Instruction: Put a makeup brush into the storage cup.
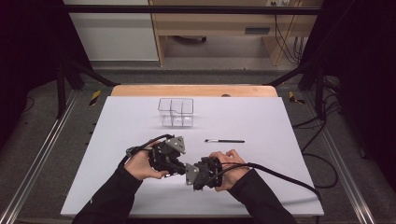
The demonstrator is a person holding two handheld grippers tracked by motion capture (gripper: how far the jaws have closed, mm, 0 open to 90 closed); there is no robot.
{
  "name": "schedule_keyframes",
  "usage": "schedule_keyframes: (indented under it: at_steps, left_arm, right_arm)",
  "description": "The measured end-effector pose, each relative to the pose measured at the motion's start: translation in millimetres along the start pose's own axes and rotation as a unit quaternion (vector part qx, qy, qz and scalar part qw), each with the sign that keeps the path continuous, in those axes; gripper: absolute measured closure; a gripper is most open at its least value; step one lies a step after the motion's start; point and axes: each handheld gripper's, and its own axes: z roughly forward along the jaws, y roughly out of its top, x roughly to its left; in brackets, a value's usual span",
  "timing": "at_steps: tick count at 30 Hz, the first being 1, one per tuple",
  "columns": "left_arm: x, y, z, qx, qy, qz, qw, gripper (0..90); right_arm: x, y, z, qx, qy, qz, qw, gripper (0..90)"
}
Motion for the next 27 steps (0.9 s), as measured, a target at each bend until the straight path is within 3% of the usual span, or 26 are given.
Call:
schedule_keyframes:
  at_steps: [12, 18, 27]
  left_arm:
    - [0.4, -2.9, -3.9, -0.010, 0.004, 0.001, 0.9999, 80.2]
    - [1.4, -6.5, -6.5, -0.020, 0.008, 0.003, 0.9998, 68.8]
    - [4.1, -15.5, -12.7, -0.043, 0.055, 0.000, 0.9975, 39.7]
  right_arm:
    - [-1.0, 0.1, 2.2, -0.006, 0.023, 0.005, 0.9997, 84.3]
    - [-3.8, -2.8, 1.0, -0.008, 0.024, 0.022, 0.9994, 84.3]
    - [-9.3, -11.1, 2.4, -0.007, 0.025, 0.048, 0.9985, 84.3]
